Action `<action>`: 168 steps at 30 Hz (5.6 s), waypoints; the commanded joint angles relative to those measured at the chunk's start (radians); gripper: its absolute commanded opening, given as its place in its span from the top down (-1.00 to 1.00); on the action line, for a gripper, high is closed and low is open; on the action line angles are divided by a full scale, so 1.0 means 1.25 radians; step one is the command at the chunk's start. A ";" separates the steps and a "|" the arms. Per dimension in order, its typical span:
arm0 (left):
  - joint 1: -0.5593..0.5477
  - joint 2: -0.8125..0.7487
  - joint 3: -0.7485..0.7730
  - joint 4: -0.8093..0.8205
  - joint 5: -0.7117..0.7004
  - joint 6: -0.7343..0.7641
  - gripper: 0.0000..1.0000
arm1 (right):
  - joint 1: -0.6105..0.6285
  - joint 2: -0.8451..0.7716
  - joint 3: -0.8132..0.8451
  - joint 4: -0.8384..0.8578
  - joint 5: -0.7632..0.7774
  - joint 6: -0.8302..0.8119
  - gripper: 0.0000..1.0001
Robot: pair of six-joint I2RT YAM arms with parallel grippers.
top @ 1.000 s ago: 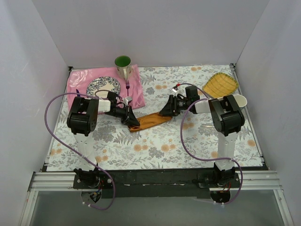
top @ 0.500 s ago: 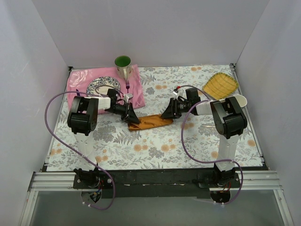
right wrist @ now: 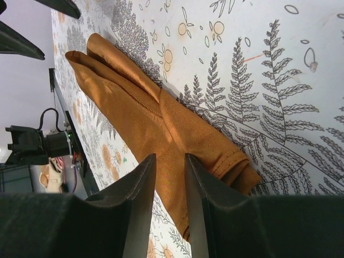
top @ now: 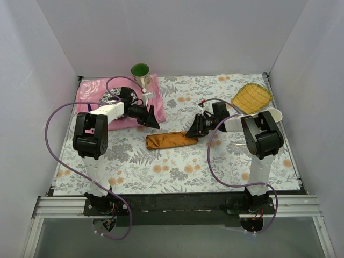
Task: Fold the napkin into a case and place the utensils inside
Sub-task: Pick up the smaller rectangle-folded napkin from the center of the board, then turn over the smaller rectangle-folded napkin at the center of the board.
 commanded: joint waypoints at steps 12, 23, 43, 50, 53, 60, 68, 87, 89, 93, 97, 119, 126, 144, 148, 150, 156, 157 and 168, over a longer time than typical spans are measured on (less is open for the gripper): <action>-0.125 0.015 0.050 -0.042 -0.214 0.370 -0.12 | 0.021 -0.018 -0.004 -0.093 0.055 -0.092 0.29; -0.162 0.086 0.124 -0.088 -0.178 0.385 0.01 | 0.022 -0.016 0.000 -0.100 0.056 -0.109 0.30; -0.118 0.226 0.326 -0.231 0.003 0.288 -0.03 | 0.022 0.003 0.023 -0.111 0.061 -0.122 0.31; -0.125 0.238 0.336 -0.314 0.046 0.351 -0.04 | 0.024 0.011 0.038 -0.118 0.065 -0.123 0.31; -0.134 0.224 0.303 -0.305 0.043 0.350 -0.04 | 0.024 0.011 0.040 -0.118 0.064 -0.123 0.31; -0.150 0.205 0.250 -0.235 0.016 0.303 -0.03 | 0.024 0.013 0.043 -0.119 0.063 -0.121 0.32; -0.168 0.215 0.254 -0.220 -0.010 0.307 0.16 | 0.024 0.011 0.043 -0.119 0.061 -0.121 0.32; -0.183 0.191 0.229 -0.173 -0.035 0.301 0.90 | 0.024 -0.010 0.055 -0.113 0.047 -0.122 0.26; -0.183 0.183 0.224 -0.166 -0.036 0.294 1.00 | 0.022 -0.024 0.067 -0.115 0.039 -0.123 0.22; -0.182 0.161 0.223 -0.165 -0.041 0.287 1.00 | 0.022 -0.065 0.095 -0.135 0.015 -0.131 0.05; -0.183 0.131 0.218 -0.150 -0.064 0.281 1.00 | 0.011 -0.111 0.115 -0.169 -0.016 -0.143 -0.25; -0.221 -0.060 0.129 0.021 -0.275 0.305 1.00 | -0.156 -0.172 0.232 -0.360 -0.021 -0.292 -0.86; -0.279 -0.174 -0.028 0.191 -0.427 0.308 1.00 | -0.170 -0.172 0.244 -0.379 -0.017 -0.311 -0.87; -0.452 -0.337 -0.363 0.463 -0.631 0.251 1.00 | -0.174 -0.183 0.249 -0.441 -0.018 -0.350 -0.89; -0.477 -0.351 -0.390 0.466 -0.636 0.248 1.00 | -0.174 -0.182 0.240 -0.443 -0.023 -0.350 -0.89; -0.492 -0.353 -0.406 0.463 -0.635 0.251 1.00 | -0.172 -0.179 0.237 -0.445 -0.026 -0.350 -0.89; -0.536 -0.349 -0.430 0.468 -0.653 0.251 1.00 | -0.162 -0.182 0.204 -0.446 -0.049 -0.374 -0.53; -0.541 -0.351 -0.435 0.469 -0.659 0.250 1.00 | -0.157 -0.181 0.199 -0.448 -0.049 -0.380 -0.50; -0.591 -0.375 -0.476 0.478 -0.689 0.264 1.00 | -0.083 -0.154 0.167 -0.470 -0.041 -0.423 -0.44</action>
